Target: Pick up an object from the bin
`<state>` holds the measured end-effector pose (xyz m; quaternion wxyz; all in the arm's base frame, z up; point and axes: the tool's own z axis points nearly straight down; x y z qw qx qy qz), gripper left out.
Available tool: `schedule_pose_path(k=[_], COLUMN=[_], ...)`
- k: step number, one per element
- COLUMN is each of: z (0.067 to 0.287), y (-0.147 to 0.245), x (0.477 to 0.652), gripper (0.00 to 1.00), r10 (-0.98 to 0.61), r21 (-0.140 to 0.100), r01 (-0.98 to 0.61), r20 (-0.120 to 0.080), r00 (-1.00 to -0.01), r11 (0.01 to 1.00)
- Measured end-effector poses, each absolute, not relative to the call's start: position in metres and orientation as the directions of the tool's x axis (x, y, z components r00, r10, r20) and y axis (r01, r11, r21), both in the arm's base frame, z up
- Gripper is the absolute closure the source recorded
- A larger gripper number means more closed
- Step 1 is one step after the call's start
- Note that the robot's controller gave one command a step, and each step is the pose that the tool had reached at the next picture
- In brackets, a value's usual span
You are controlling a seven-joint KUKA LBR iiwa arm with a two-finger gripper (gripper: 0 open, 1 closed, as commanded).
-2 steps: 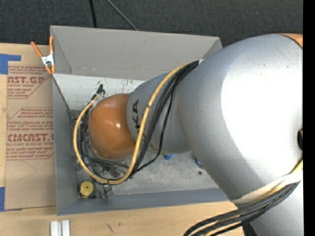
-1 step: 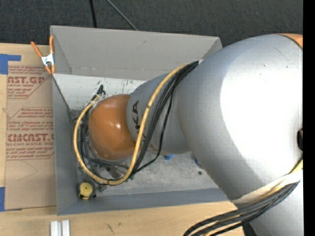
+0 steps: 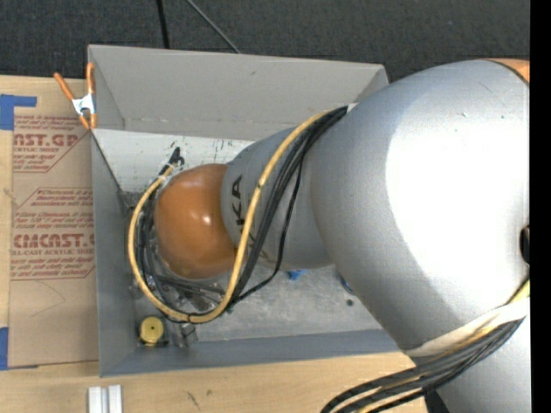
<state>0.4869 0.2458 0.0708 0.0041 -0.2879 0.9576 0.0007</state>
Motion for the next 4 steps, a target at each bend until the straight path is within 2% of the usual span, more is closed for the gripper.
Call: schedule_pose_path(k=[1, 2, 3, 4], z=[0.070, 0.071, 0.070, 0.189], y=[0.245, 0.246, 0.245, 0.239], x=[0.485, 0.487, 0.485, 0.501], gripper=[1.00, 0.00, 1.00, 1.00], r10=[-0.552, -0.551, -0.552, -0.545], r21=[-0.001, -0.001, -0.001, -0.001], r01=[-0.552, -0.551, -0.552, -0.545], r20=[-0.001, -0.008, -0.001, -0.009], r00=[-0.834, -0.834, -0.834, -0.839], r11=[0.834, 0.834, 0.834, 0.839])
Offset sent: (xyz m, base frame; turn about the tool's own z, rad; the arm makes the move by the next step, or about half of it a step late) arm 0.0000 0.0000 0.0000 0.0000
